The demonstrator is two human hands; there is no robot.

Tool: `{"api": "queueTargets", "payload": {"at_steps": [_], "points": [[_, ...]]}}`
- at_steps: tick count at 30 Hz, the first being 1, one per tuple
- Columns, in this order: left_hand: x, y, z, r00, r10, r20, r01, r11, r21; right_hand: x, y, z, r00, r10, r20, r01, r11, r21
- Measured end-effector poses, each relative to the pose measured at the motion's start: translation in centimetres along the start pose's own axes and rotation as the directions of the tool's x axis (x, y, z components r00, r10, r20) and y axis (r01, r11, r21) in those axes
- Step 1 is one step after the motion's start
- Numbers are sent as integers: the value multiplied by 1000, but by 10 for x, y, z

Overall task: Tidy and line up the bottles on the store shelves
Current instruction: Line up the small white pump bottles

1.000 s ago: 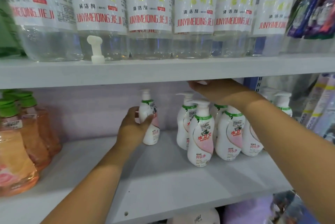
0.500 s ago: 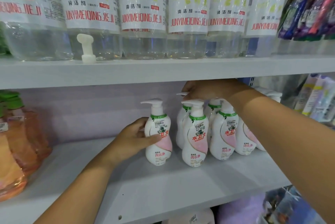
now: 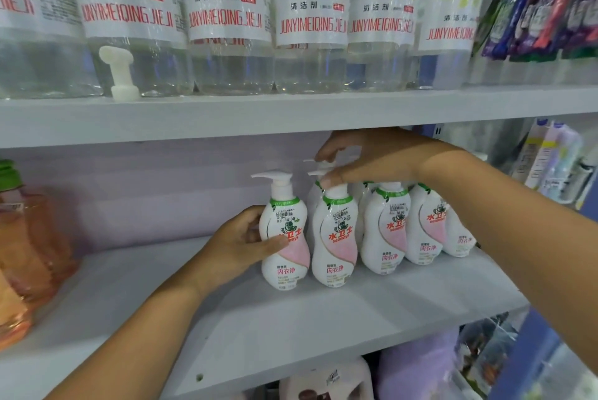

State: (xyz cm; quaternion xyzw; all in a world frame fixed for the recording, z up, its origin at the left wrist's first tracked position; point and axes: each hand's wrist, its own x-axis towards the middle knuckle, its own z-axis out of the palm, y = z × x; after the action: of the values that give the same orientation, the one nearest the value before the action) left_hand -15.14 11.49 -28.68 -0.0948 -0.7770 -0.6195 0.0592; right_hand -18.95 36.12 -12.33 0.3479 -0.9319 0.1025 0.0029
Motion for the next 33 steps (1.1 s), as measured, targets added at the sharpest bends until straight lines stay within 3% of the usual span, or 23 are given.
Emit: {"api": "queueTargets", "payload": {"at_steps": [8,21,26,28,29,31,33], "points": [[-4,1,8,1000,4,-27,-4,1000,17,11,7,13,1000,-23,-19,20,989,-147],[-9,2,19,999,-26,-21,27,999,40,11,17,14,1000,14,-19,-17,991,-136],[-14,2,25,998,-23,-61,25,999,22,-25,24,8,978,131,-165,-135,991,-12],[-17,1,29,992,-3,-123,-1,999,-37,-61,40,15,923,166,-347,-124,982,140],[-19,0,32,985,8,-170,-19,998,-60,-79,50,24,863,191,-468,-86,968,236],[-21,-4,38,969,24,-245,-51,993,-107,-108,77,50,676,287,-678,13,916,401],[-25,-12,45,959,-3,-284,-39,989,-141,-123,106,80,522,431,-736,36,851,524]]}}
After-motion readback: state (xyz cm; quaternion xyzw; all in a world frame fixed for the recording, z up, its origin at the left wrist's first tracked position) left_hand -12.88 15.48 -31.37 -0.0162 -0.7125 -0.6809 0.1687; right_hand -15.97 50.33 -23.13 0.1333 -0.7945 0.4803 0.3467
